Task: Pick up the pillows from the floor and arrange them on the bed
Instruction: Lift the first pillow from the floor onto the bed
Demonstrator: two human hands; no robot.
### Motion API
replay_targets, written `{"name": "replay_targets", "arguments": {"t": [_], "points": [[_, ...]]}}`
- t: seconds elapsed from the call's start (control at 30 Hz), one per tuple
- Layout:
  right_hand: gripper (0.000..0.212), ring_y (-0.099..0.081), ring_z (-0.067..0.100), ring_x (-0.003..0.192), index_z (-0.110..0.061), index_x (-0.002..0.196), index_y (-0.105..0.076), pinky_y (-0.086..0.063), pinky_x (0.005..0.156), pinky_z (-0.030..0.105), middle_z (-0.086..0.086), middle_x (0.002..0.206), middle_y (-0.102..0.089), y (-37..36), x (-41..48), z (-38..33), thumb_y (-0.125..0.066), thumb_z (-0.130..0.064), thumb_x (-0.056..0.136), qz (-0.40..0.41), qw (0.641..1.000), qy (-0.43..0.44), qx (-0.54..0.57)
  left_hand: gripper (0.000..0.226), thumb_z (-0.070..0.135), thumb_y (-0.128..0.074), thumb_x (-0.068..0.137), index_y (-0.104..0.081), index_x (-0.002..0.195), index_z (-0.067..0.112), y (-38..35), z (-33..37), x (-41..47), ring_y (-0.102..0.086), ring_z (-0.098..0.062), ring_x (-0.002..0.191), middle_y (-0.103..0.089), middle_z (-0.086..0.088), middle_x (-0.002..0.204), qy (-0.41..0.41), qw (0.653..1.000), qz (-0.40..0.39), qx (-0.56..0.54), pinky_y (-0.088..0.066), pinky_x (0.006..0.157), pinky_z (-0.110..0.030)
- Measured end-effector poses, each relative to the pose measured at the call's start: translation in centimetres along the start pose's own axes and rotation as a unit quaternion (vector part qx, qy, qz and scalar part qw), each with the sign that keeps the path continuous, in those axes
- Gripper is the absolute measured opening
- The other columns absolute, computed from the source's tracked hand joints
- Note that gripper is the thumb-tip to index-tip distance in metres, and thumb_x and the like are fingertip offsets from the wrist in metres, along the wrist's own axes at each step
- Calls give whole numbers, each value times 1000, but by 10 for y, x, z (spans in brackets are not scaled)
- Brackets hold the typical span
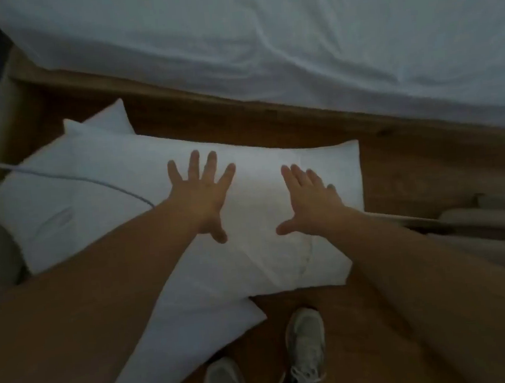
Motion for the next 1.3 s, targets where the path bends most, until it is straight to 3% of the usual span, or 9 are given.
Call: {"name": "replay_targets", "arguments": {"t": [0.13,0.23,0.3,0.4,0.53,0.63,0.83,0.97,1.3], "points": [[145,17,32,144,-30,145,21,1,108,67,1,159,19,-39,64,7,-78,-71,47,-7,997,51,-57,155,77,-73,40,39,134,28,-48,-6,53,30,-43,137,33,-15,152,29,999,-14,38,14,103,-71],[139,-2,34,145,-26,148,8,-6,108,68,5,160,-2,-66,94,11,-77,-70,47,10,995,70,-65,143,77,-69,44,22,143,26,-78,-9,75,5,-42,143,3,-17,157,17,998,12,53,5,106,-71],[120,-28,32,134,-21,144,-18,-22,106,61,7,148,-31,-78,105,7,-77,-65,49,51,993,74,-75,128,71,-69,50,-2,144,19,-89,-6,80,-24,-37,135,-27,-16,146,10,996,50,74,-10,107,-68],[76,-48,25,107,-19,118,-48,-35,81,42,5,117,-53,-88,112,0,-78,-53,57,115,989,69,-60,92,58,-72,59,-32,129,13,-90,3,85,-46,-30,111,-47,-11,122,10,992,95,87,-36,95,-53],[32,-62,23,90,-19,110,-59,-43,68,33,3,100,-65,-80,90,-8,-67,-30,81,115,991,68,11,41,34,-61,83,-48,116,14,-71,13,69,-55,-26,97,-57,-8,109,-6,994,100,48,-41,72,-37],[23,-65,23,86,-22,109,-61,-40,67,29,2,98,-67,-53,49,-9,-60,-23,85,101,993,62,20,31,23,-58,84,-50,114,18,-43,16,35,-59,-25,93,-59,-6,107,-36,997,75,-6,-42,66,-35],[21,-63,20,81,-29,97,-59,-37,68,30,-5,89,-64,82,-49,-16,-64,-17,81,140,988,67,-14,24,15,-55,83,-56,104,28,83,23,-45,-62,-21,86,-63,3,97,-57,992,115,-18,-36,60,-31],[31,-62,24,98,-30,109,-58,-45,79,38,-5,106,-66,217,-88,-12,-60,-16,81,197,977,50,-67,21,20,-57,85,-55,104,29,214,29,-76,-61,-22,92,-62,5,102,-68,981,181,-26,-45,66,-34],[42,-60,27,108,-32,117,-60,-43,88,38,-3,118,-66,492,-86,69,-64,-18,78,340,939,10,-50,19,26,-50,90,-56,108,25,504,74,-38,-61,-24,105,-64,2,108,-95,935,342,15,-49,77,-36]]}}
Point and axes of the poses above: each hand's wrist, its own x-axis towards the middle knuckle, its own y-axis out of the back of the hand, z = x × y, the point moved 4 cm from there along x, towards the middle knuckle
